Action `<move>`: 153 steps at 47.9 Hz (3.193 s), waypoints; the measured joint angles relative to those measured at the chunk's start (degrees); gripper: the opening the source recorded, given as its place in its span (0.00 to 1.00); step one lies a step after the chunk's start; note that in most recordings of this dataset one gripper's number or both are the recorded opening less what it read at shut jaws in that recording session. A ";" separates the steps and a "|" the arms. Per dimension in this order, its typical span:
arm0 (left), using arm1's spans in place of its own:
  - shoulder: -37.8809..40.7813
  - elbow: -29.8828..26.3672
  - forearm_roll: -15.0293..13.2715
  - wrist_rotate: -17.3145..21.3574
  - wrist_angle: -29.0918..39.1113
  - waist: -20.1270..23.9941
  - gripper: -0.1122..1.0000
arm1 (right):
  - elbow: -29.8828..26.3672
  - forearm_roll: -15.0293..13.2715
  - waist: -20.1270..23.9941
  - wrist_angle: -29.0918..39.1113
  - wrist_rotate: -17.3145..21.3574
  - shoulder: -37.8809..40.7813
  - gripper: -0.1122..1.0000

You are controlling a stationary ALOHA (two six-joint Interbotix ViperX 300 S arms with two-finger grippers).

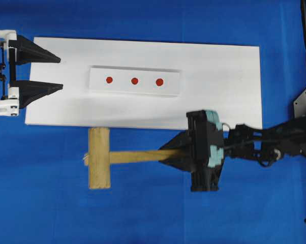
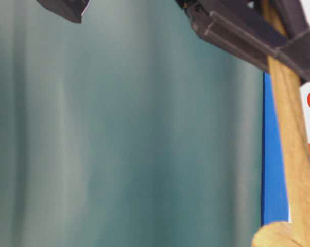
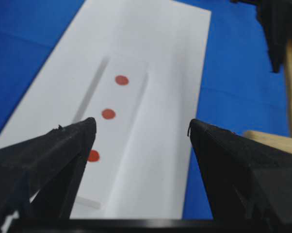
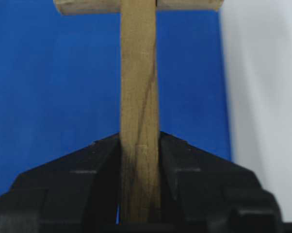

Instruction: Hit the mark with a hammer.

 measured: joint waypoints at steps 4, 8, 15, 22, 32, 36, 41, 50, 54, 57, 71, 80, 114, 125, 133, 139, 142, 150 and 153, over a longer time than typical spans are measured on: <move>0.00 0.00 0.00 0.62 -0.35 0.09 0.76 | -0.53 1.49 1.41 -1.85 0.00 1.41 0.18; 0.00 0.00 0.00 0.79 -0.79 0.09 0.76 | -1.05 2.29 2.29 -2.81 0.00 2.37 0.18; 0.00 0.18 0.00 0.70 -0.88 0.09 0.76 | -2.02 2.55 3.16 -3.08 0.00 3.87 0.18; 0.00 0.18 -0.09 0.70 -0.97 0.09 0.76 | -2.46 2.64 3.16 -2.81 0.09 5.10 0.18; 0.00 0.18 0.00 0.70 -0.97 0.09 0.76 | -3.52 3.60 3.52 -1.93 0.09 8.88 0.18; 0.00 0.18 -0.09 0.70 -0.97 0.00 0.76 | -4.04 3.96 3.52 -1.67 0.00 10.99 0.18; 0.00 0.26 -0.18 0.70 -0.88 0.00 0.76 | -4.39 4.57 3.52 -1.32 0.09 13.45 0.18; 0.00 0.79 -0.18 0.35 -0.88 0.09 0.76 | -5.01 5.01 3.60 -1.32 0.09 15.12 0.18; 0.00 0.88 -0.18 0.35 -0.97 0.09 0.76 | -5.01 5.01 3.60 -1.32 0.09 15.64 0.18; -0.09 0.79 -0.18 0.44 -0.97 0.09 0.76 | -5.01 5.01 3.60 -1.32 0.00 15.91 0.18; 0.00 0.88 -0.18 0.35 -0.97 0.09 0.76 | -5.10 3.87 3.34 -1.05 -0.35 16.17 0.18; 0.00 0.88 -0.18 0.35 -0.97 0.09 0.76 | -5.62 3.34 3.25 0.00 -0.35 16.44 0.18; -0.09 0.88 -0.18 0.26 -0.97 0.09 0.76 | -5.71 3.52 3.25 0.44 -0.88 16.17 0.82; -0.26 0.88 -0.18 0.26 -0.70 0.09 0.76 | -5.19 3.43 2.55 0.88 -4.22 9.05 0.81; -0.35 0.88 -0.18 0.26 -0.44 -0.09 0.76 | -4.31 3.52 1.32 2.55 -7.03 2.72 0.81; -0.35 0.88 -0.18 0.26 -0.44 -0.09 0.76 | -3.52 3.43 -0.53 3.25 -8.17 -0.09 0.81; -0.44 0.88 -0.18 0.26 -0.35 -0.09 0.76 | -2.99 3.52 -2.37 3.60 -8.88 -1.05 0.81; -0.53 0.88 -0.18 0.26 0.18 -0.09 0.76 | -0.79 3.43 -8.70 5.19 -11.78 -4.83 0.81; -0.53 0.88 -0.18 0.26 0.44 -0.09 0.76 | 0.18 3.43 -11.34 6.15 -13.27 -6.77 0.81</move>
